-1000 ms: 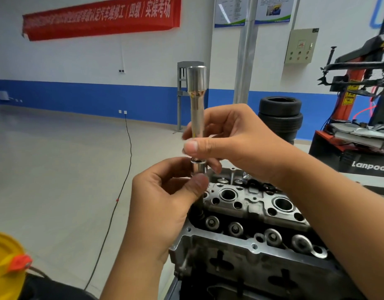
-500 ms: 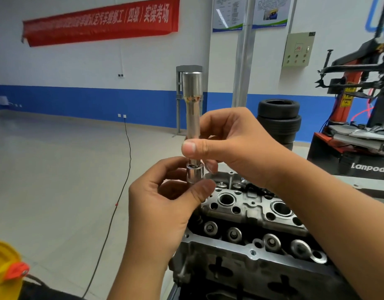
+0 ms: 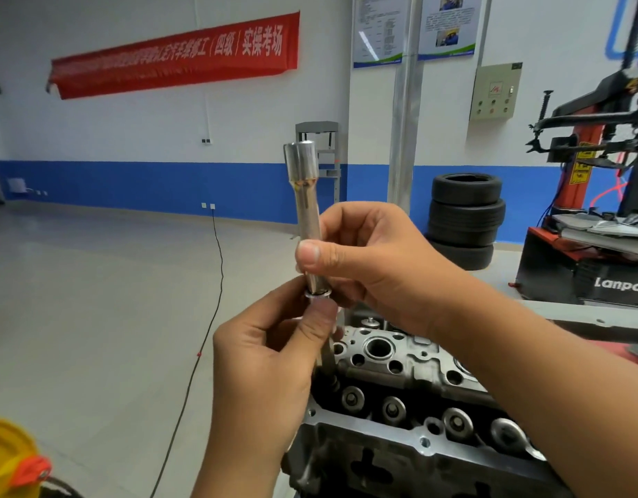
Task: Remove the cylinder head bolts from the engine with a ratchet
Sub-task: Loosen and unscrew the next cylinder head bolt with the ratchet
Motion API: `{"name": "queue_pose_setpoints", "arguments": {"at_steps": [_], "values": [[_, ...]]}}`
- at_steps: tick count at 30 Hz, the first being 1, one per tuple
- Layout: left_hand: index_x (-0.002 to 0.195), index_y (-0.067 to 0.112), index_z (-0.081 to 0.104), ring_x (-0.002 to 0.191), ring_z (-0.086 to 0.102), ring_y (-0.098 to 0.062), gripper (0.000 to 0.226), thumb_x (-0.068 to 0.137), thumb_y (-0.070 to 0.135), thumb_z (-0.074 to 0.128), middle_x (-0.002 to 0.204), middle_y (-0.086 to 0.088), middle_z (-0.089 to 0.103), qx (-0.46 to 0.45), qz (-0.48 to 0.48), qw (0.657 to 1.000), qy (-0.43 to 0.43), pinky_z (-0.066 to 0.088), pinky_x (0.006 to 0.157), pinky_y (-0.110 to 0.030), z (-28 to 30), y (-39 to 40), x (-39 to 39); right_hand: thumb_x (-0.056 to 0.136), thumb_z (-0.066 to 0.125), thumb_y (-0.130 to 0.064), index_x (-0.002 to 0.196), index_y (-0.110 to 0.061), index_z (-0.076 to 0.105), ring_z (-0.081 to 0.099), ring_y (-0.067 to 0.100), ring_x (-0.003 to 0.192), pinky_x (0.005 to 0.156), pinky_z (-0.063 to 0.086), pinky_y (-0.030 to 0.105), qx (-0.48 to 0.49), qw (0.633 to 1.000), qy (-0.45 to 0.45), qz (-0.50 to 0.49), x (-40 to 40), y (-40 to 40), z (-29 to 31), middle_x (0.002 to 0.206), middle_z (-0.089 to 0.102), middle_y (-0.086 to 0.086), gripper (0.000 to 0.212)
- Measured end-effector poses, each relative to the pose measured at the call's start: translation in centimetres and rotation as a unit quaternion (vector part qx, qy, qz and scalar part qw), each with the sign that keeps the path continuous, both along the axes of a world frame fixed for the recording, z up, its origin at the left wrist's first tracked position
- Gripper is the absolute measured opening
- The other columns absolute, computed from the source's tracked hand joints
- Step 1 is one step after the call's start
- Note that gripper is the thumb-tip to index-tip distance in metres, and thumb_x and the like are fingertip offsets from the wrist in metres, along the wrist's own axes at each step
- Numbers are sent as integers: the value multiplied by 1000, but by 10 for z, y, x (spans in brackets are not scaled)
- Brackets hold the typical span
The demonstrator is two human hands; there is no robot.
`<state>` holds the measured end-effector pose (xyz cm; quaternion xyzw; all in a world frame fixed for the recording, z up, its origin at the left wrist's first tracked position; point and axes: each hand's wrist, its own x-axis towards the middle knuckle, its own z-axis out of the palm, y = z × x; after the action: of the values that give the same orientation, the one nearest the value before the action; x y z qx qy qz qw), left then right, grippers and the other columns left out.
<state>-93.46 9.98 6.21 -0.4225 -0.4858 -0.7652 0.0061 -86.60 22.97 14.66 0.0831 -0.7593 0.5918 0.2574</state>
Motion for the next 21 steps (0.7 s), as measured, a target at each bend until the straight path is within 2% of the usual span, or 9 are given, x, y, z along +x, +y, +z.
{"name": "queue_pose_setpoints", "arguments": {"at_steps": [3, 6, 8, 11, 13, 14, 16, 18, 21], "values": [[114, 37, 77, 86, 78, -29, 25, 98, 36, 58, 101, -3, 79, -2, -56, 998, -24, 62, 75, -29, -1, 0, 1, 84, 76, -18, 95, -1, 67, 47, 27, 56, 45, 30, 25, -13, 1000, -8, 7, -1, 2, 0, 78, 74, 12, 22], [107, 38, 78, 81, 79, -26, 17, 92, 34, 70, 93, -3, 80, -15, -17, 1000, -16, 63, 74, -30, -2, 1, -1, 90, 69, -17, 103, -1, 68, 35, 10, 39, 41, 33, 18, -34, 996, -36, 68, 2, 4, 4, 90, 75, 19, 21], [96, 39, 78, 77, 79, -20, 18, 79, 40, 86, 86, 3, 80, -14, 21, 1000, -14, 62, 72, -25, -3, 1, -1, 89, 69, -17, 102, -2, 68, 35, 6, 37, 41, 35, 18, -36, 995, -43, 80, 3, 4, 4, 89, 74, 20, 20], [82, 35, 73, 71, 77, -17, 31, 56, 48, 83, 76, 5, 76, -13, 71, 997, -20, 60, 65, -19, -3, 1, -2, 82, 78, -18, 84, -10, 66, 37, 6, 38, 39, 32, 20, -36, 998, -18, 39, 1, 0, 1, 75, 67, 15, 15], [85, 33, 73, 75, 78, -23, 27, 66, 48, 85, 81, 1, 76, -11, 55, 998, -31, 64, 67, -30, -1, 1, 0, 80, 80, -15, 81, -8, 62, 39, 8, 38, 38, 34, 20, -45, 999, -2, 22, -1, -2, 0, 65, 58, 12, 19], [92, 33, 75, 79, 78, -25, 21, 80, 49, 81, 87, -1, 77, -10, 22, 999, -31, 65, 70, -33, 0, 1, 1, 81, 81, -15, 81, -7, 62, 39, 8, 38, 38, 35, 20, -44, 999, 1, 16, -1, -3, 1, 66, 58, 16, 20], [107, 31, 76, 85, 78, -27, 21, 97, 42, 61, 99, -3, 78, -19, -46, 998, -24, 62, 75, -28, 2, 0, 4, 86, 79, -16, 83, -3, 66, 41, 9, 37, 39, 38, 21, -34, 999, -4, 7, -1, -5, 2, 77, 66, 22, 19], [109, 32, 76, 82, 77, -28, 25, 99, 34, 53, 98, -3, 77, -37, -57, 998, -15, 62, 76, -29, 2, 0, 4, 92, 73, -18, 94, 9, 65, 42, 16, 39, 45, 44, 23, -25, 999, -15, 16, 1, -3, 4, 78, 73, 15, 28], [102, 36, 76, 74, 78, -27, 12, 94, 36, 67, 93, -1, 78, -41, -16, 999, -8, 64, 72, -32, 2, 1, 3, 93, 67, -21, 104, 14, 62, 45, 27, 49, 53, 48, 24, -29, 999, -25, 37, 3, -3, 5, 64, 71, 2, 37]]}}
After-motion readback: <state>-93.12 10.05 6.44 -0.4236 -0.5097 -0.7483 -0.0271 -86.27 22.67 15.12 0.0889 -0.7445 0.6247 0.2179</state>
